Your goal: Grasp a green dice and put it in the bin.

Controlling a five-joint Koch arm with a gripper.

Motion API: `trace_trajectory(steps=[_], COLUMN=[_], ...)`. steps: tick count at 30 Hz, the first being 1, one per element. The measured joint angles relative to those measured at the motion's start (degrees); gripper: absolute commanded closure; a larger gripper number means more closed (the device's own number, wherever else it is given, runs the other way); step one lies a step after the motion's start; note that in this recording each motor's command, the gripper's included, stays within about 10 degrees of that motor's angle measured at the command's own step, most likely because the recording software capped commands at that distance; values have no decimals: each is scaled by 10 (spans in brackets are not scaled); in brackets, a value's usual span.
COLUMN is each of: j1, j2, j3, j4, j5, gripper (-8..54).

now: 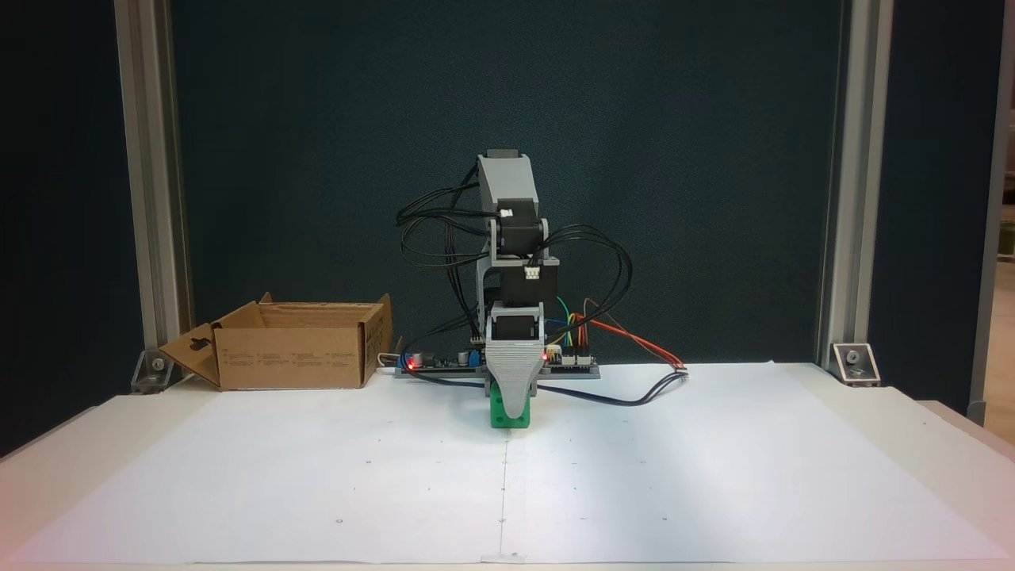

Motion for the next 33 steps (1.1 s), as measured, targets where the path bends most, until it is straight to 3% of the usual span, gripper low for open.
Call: trace_trajectory(steps=[33], j1=[32], j2=[-45], j3=[0], j4=[-5], j5=[0], gripper=[29])
